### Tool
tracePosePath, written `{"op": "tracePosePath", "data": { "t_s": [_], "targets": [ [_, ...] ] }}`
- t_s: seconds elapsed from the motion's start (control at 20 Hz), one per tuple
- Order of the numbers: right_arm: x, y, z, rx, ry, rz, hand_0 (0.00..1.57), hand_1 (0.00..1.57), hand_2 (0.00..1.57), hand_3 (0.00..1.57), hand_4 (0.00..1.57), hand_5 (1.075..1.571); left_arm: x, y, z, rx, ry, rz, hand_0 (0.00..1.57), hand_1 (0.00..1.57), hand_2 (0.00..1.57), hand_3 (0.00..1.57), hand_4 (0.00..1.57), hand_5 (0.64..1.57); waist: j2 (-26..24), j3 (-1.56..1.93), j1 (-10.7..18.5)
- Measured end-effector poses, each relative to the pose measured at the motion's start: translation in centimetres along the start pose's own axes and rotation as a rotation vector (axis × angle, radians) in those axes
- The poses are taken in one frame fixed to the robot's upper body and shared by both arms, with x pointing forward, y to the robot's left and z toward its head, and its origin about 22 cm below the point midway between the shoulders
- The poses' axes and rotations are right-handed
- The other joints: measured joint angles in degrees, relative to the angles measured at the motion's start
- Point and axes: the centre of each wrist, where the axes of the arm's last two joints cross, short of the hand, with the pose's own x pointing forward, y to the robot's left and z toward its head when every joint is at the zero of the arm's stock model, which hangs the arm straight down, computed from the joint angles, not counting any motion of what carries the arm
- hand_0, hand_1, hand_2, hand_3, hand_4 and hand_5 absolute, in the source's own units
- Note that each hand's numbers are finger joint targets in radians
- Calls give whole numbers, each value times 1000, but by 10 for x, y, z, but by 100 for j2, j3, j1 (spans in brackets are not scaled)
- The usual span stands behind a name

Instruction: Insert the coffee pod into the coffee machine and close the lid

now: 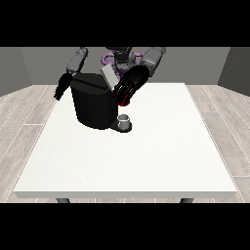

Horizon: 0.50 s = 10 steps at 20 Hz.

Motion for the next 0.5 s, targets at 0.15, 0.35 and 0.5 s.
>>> {"op": "tracePosePath", "data": {
  "t_s": [0.15,0.35,0.5],
  "targets": [
    [-14,-1,7,-5,51,-3,0,0,0,0,0,1571,-5,-13,2,-37,31,23,0,0,0,60,0,1571,-241,-10,106],
    [-40,-8,20,-27,135,-12,0,0,0,0,0,1571,-4,-50,6,-114,47,80,0,0,0,0,0,1571,-724,-16,434],
    [-65,-12,38,-37,203,-8,0,0,0,0,0,1571,-1,-85,11,-183,48,129,0,0,282,0,0,1571,-1140,-19,634]
  ]
}}
